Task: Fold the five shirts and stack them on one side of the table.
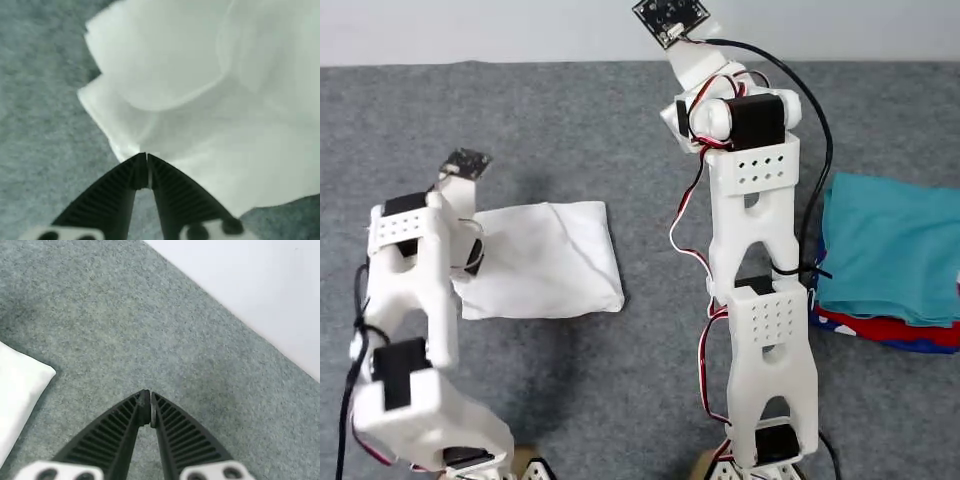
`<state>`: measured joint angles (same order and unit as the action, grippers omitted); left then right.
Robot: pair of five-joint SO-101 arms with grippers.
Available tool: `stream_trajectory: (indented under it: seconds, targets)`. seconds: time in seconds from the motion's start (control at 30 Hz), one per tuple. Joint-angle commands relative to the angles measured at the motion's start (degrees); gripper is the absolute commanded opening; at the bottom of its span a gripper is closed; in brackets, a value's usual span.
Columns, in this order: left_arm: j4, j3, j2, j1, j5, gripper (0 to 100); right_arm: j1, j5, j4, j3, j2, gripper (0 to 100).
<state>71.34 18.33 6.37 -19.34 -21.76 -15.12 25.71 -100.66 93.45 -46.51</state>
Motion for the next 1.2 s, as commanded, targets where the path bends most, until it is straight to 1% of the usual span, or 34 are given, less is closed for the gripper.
stream_trajectory:
  seconds: [0.0,0.17,0.23,0.3,0.37,0.43,0.5,0.63,0.73,0.83,0.93,1.0,1.1,1.17]
  targets:
    - [1.9,-1.8,-8.1,0.0,-0.6,1,-0.5,-0.4,-2.3,2.5,3.9,0.9]
    - [9.5,-0.4,-12.7,1.2,-0.9,1,-1.0,-0.5,-2.3,2.5,3.8,0.9]
    - [10.4,1.2,-13.1,1.6,-0.9,1,-1.0,-0.5,-2.3,2.5,3.8,0.9]
    - [8.4,4.0,-13.0,1.8,-0.9,1,-1.0,-0.5,-2.3,2.5,3.8,0.9]
    - [4.7,7.8,-12.4,1.8,-0.9,1,-1.0,-0.5,-2.3,2.5,3.8,0.9]
    - [1.1,11.5,-11.0,1.8,-0.9,1,-1.0,-0.5,-2.3,2.5,3.8,0.9]
    - [-0.9,14.4,-8.8,1.6,-0.9,1,-1.0,-0.5,-2.3,2.5,3.8,0.9]
    - [-1.1,18.3,-6.2,1.5,-1.6,1,-0.9,-0.5,-2.3,2.5,3.8,0.9]
    - [-0.9,19.7,-7.2,1.4,-2.0,1,-0.9,-0.5,-2.3,2.5,3.8,0.9]
    - [1.2,18.8,-11.7,1.4,-1.9,1,-1.0,-0.5,-2.3,2.5,3.8,0.9]
    - [5.5,15.6,-19.3,1.3,-1.8,1,-1.5,-0.5,-2.3,1.8,3.6,0.9]
    - [8.4,13.5,-25.1,1.2,-1.5,1,-2.3,-0.5,-2.3,-1.3,3.5,0.9]
    - [11.4,11.1,-33.5,-1.4,0.9,1,-4.7,-0.5,-2.2,-7.6,3.4,1.1]
    - [13.1,10.7,-38.5,-4.6,1.1,1,-7.3,-0.5,-2.2,-11.9,3.4,1.2]
